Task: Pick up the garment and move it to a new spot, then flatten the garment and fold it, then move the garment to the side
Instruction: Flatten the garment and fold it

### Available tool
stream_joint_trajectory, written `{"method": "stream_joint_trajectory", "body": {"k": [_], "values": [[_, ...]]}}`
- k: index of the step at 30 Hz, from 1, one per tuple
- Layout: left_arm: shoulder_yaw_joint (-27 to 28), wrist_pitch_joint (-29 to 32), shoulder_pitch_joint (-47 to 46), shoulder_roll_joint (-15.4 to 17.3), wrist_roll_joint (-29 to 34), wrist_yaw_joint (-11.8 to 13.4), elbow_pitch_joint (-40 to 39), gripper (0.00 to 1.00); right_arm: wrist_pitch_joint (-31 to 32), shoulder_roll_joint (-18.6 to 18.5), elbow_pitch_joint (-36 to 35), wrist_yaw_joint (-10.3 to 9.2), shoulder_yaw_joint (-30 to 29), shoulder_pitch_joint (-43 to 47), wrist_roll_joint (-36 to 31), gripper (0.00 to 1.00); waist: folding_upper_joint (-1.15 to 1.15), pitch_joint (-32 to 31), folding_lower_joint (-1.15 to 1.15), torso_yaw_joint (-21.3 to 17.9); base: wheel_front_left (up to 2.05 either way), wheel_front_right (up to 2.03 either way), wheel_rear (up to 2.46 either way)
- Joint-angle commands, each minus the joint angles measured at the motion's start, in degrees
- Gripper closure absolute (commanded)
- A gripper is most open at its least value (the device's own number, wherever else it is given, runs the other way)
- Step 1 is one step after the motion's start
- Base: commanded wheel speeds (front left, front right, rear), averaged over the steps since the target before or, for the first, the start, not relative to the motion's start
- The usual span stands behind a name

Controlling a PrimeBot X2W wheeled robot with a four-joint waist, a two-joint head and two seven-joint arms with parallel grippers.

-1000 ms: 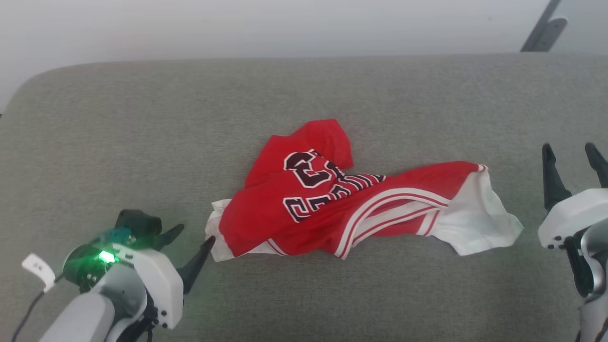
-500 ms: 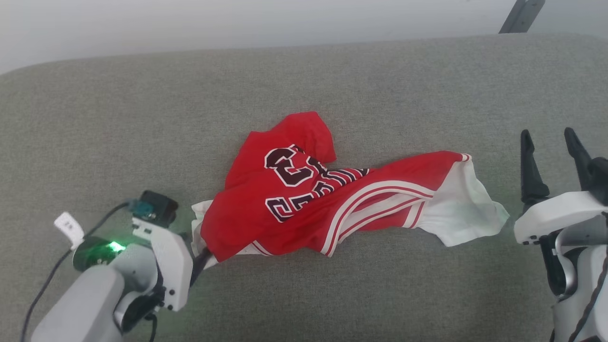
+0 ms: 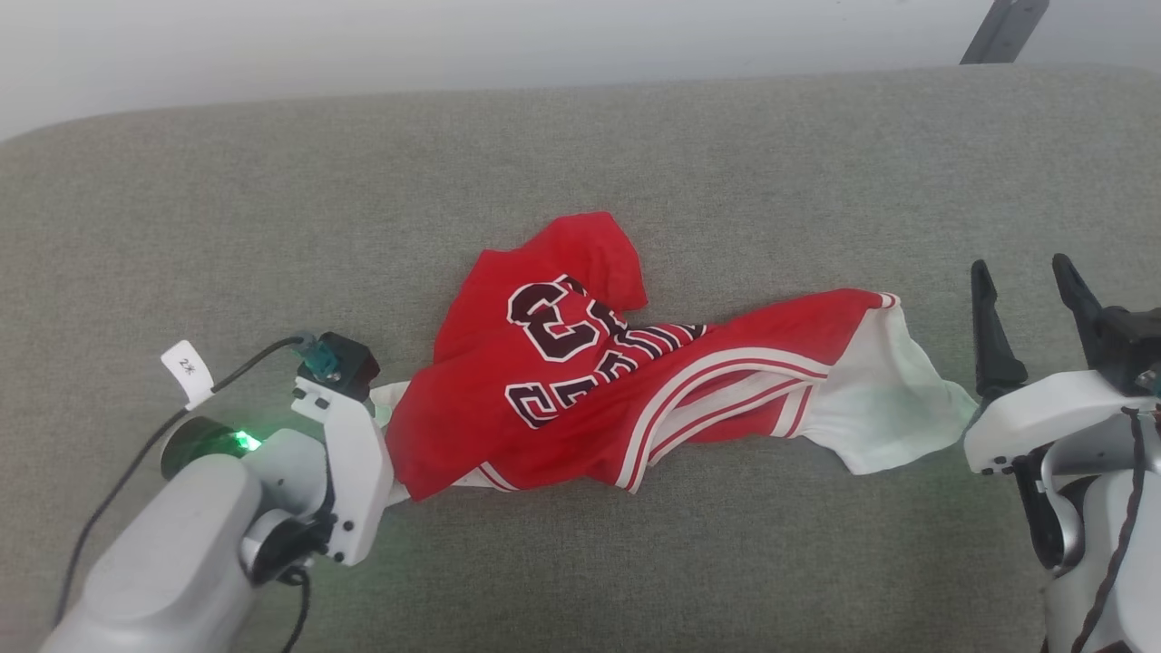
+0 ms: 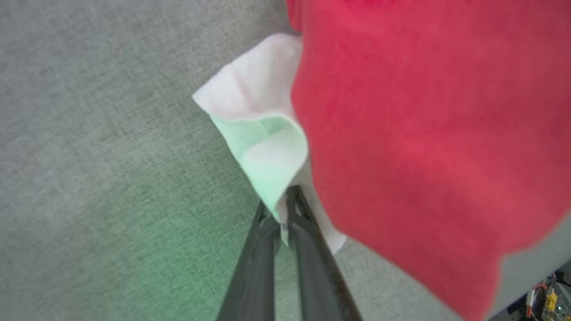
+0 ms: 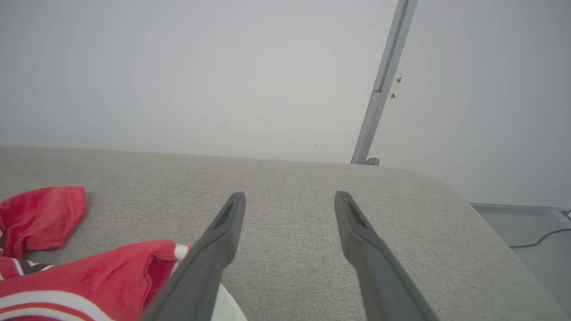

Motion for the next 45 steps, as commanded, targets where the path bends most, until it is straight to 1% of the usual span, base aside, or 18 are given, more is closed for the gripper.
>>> {"method": "stream_joint_trajectory", "body": {"k": [1,6,8,12,14,16,19,22,24,27,30,31,32,33,34,35,39,45], "values": [[-0.78,1.61,2.25,0.97,-0.25,0.23,0.42,1.00,-0.26,-0.13,0.09,0.01,-0.31,-0.23,0.05,0.00,0.00,-0.01,0.00,0.27,0.00,0.00,0.00],[1.61,2.52,3.10,6.67,-0.35,2.08,-3.56,1.00,-0.26,-0.04,0.10,0.01,-1.05,0.43,-0.23,0.00,0.00,0.21,0.00,1.23,0.00,0.00,0.00],[3.10,2.71,3.92,8.43,-1.24,3.18,-5.87,1.00,-0.23,0.07,-0.01,0.01,-1.50,0.60,-0.32,0.00,0.00,0.32,0.00,1.72,0.00,0.00,0.00],[5.46,3.37,6.14,13.04,-1.33,5.41,-9.53,1.00,0.07,0.23,0.01,0.01,-1.86,0.39,-0.29,0.00,0.00,0.68,0.00,2.40,0.00,0.00,0.00],[6.30,4.23,7.51,15.24,-1.08,6.96,-10.57,1.00,0.15,0.30,0.10,0.01,-1.89,0.16,-0.36,0.00,0.00,0.81,0.00,2.65,0.00,0.00,0.00],[7.52,4.23,8.42,16.35,-1.87,8.46,-11.56,1.00,0.18,0.35,0.19,0.01,-1.89,0.02,-0.39,0.00,0.00,0.92,0.00,2.88,0.00,0.00,0.00],[7.97,5.20,10.20,18.13,-1.19,10.56,-11.92,1.00,0.21,0.43,0.24,0.01,-1.74,-0.14,-0.48,0.00,0.00,1.04,0.00,2.99,0.00,0.00,0.00],[8.14,7.22,11.78,18.96,-1.41,13.17,-11.55,1.00,0.35,0.46,0.26,0.01,-1.57,-0.26,-0.51,0.00,0.00,1.17,0.00,2.95,0.00,0.00,0.00],[7.92,8.66,12.48,19.54,-1.20,14.32,-11.91,1.00,0.43,0.42,0.25,0.01,-1.46,-0.37,-0.46,0.00,0.00,1.27,0.00,2.91,0.00,0.00,0.00],[8.45,8.26,12.86,19.10,-1.92,15.22,-13.14,1.00,0.58,0.26,0.30,0.01,-1.43,-0.43,-0.40,0.00,0.00,1.40,0.00,2.89,0.00,0.00,0.00],[8.67,7.45,13.07,18.37,-2.39,15.53,-14.37,1.00,0.64,0.16,0.43,0.01,-1.05,-0.41,-0.31,0.00,0.00,1.32,0.00,2.84,0.00,0.00,0.00],[8.87,6.97,13.01,17.96,-2.58,15.79,-14.66,0.97,0.60,0.11,0.50,0.01,-0.97,-0.35,-0.27,0.00,0.00,1.24,0.00,2.85,0.00,0.00,0.00],[8.89,6.36,12.99,17.87,-2.27,15.80,-14.99,0.67,0.53,0.09,0.54,0.01,-0.76,-0.28,-0.20,0.00,0.00,1.14,0.00,2.85,0.00,0.00,0.00],[8.89,6.36,12.99,17.87,-2.27,15.80,-14.99,0.67,0.53,0.09,0.54,0.01,-0.76,-0.28,-0.20,0.00,0.00,1.14,0.00,2.85,0.00,0.00,0.00],[8.95,5.53,12.87,17.73,-1.95,15.77,-15.44,0.23,0.51,0.04,0.66,0.01,-0.43,-0.13,-0.13,0.00,0.00,0.98,0.00,2.84,0.00,0.00,0.00],[9.41,4.95,12.81,17.08,-2.57,16.27,-15.65,0.00,0.48,-0.01,0.75,0.01,-0.17,0.03,0.01,0.00,0.00,0.83,0.00,2.88,0.00,0.00,0.00],[10.08,3.67,13.14,16.12,-2.94,17.51,-16.60,0.00,0.97,-0.47,1.09,0.01,2.18,0.97,0.87,0.00,0.00,-0.17,0.00,3.05,0.00,0.00,0.00],[11.86,1.06,14.56,16.05,-3.34,19.35,-19.20,0.00,2.28,-1.76,1.20,0.01,5.93,2.35,2.91,0.00,0.00,-1.99,0.00,3.70,0.00,0.00,0.00]]}}
